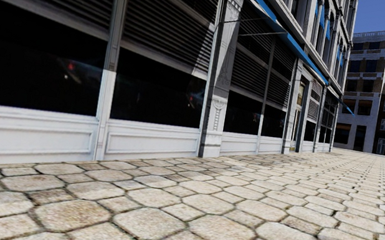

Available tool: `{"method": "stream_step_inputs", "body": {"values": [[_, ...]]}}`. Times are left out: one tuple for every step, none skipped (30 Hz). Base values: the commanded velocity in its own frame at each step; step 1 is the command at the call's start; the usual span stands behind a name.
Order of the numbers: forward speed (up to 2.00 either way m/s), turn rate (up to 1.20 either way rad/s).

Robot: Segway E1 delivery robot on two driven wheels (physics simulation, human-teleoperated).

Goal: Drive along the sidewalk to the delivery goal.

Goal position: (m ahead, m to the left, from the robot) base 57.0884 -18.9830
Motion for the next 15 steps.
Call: {"method": "stream_step_inputs", "body": {"values": [[0.00,0.00],[0.00,0.00],[0.00,0.00],[0.00,0.00],[0.00,0.00],[0.00,0.00],[0.00,0.00],[0.00,0.00],[0.00,0.00],[0.00,0.00],[0.00,0.00],[0.00,0.00],[0.00,0.00],[0.00,0.00],[0.00,0.00]]}}
